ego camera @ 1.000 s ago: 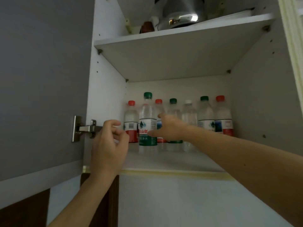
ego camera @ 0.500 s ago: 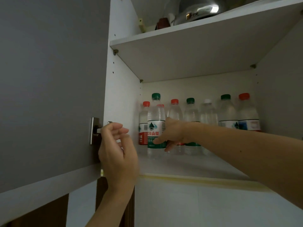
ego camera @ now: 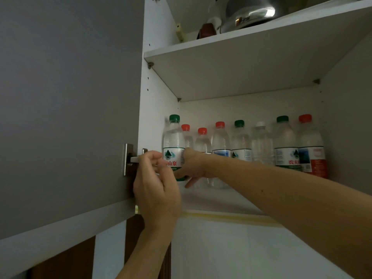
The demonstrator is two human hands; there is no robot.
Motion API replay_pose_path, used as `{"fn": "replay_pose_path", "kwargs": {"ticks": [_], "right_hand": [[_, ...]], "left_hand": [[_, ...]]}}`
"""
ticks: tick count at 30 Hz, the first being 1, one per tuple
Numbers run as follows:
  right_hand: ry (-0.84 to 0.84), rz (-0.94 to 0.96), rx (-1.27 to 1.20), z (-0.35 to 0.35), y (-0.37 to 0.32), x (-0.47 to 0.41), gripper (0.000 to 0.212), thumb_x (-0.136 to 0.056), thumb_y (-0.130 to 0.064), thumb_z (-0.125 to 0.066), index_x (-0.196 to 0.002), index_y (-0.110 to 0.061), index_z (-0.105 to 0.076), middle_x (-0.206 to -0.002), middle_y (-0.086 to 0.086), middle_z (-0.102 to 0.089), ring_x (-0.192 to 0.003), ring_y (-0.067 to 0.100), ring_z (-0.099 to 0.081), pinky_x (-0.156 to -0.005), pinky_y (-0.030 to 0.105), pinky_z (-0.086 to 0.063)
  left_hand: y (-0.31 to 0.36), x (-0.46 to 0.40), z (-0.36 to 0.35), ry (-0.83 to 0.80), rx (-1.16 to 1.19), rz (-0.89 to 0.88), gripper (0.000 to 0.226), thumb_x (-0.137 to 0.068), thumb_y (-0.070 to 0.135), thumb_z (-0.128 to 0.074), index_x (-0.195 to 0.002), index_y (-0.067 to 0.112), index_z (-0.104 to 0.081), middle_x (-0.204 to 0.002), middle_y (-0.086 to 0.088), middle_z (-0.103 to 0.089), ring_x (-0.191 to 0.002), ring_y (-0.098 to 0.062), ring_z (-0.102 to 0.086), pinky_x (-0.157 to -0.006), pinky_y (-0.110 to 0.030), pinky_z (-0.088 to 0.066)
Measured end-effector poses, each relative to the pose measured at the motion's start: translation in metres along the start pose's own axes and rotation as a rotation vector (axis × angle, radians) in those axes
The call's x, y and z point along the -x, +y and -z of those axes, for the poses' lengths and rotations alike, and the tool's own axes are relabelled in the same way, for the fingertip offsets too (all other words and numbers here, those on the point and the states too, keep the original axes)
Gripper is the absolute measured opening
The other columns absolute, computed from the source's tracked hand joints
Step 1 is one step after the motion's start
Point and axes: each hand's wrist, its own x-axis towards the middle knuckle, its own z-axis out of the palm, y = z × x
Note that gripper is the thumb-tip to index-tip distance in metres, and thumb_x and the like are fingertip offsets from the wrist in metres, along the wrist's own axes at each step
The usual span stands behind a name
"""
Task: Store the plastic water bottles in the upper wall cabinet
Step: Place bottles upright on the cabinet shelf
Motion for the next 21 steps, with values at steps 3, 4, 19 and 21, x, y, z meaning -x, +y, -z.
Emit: {"fn": "replay_pose_path", "kwargs": {"ticks": [3,4,19,21], "right_hand": [[-0.03,0.012,0.081,-0.005,0.006,0.012,0.054,-0.087,-0.02,-0.08,-0.131,-0.011,-0.05,-0.119,0.013,-0.064,-0.103,0.029,-0.067,-0.08,0.044,-0.064],[-0.023,0.033,0.106,-0.005,0.009,0.018,0.047,-0.088,-0.021,-0.078,-0.127,-0.013,-0.053,-0.115,0.011,-0.065,-0.1,0.027,-0.067,-0.08,0.042,-0.064],[0.59,0.242,0.636,0.035,0.067,0.252,0.029,-0.1,-0.026,-0.057,-0.123,-0.012,-0.065,-0.119,0.006,-0.063,-0.107,0.026,-0.057,-0.094,0.041,-0.05],[0.634,0.241,0.819,0.028,0.074,0.289,0.033,-0.099,-0.025,-0.057,-0.129,-0.012,-0.063,-0.125,0.007,-0.061,-0.115,0.03,-0.051,-0.099,0.04,-0.042]], "left_hand": [[0.001,0.0,0.0,-0.008,-0.039,0.011,0.024,-0.098,0.023,-0.044,-0.112,0.01,-0.058,-0.096,-0.003,-0.064,-0.086,-0.012,-0.065,-0.061,-0.014,-0.052],[0.002,0.0,0.0,-0.012,-0.053,0.016,0.024,-0.098,0.024,-0.044,-0.112,0.01,-0.058,-0.095,-0.002,-0.063,-0.085,-0.012,-0.065,-0.061,-0.021,-0.054],[0.07,0.019,0.001,-0.394,0.06,-0.022,0.035,-0.098,0.037,-0.041,-0.111,0.013,-0.063,-0.096,-0.002,-0.069,-0.086,-0.017,-0.067,-0.073,-0.027,-0.055],[0.093,0.037,0.003,-0.482,0.188,-0.016,0.031,-0.098,0.035,-0.042,-0.107,0.013,-0.063,-0.089,-0.001,-0.068,-0.079,-0.016,-0.066,-0.068,-0.03,-0.056]]}}
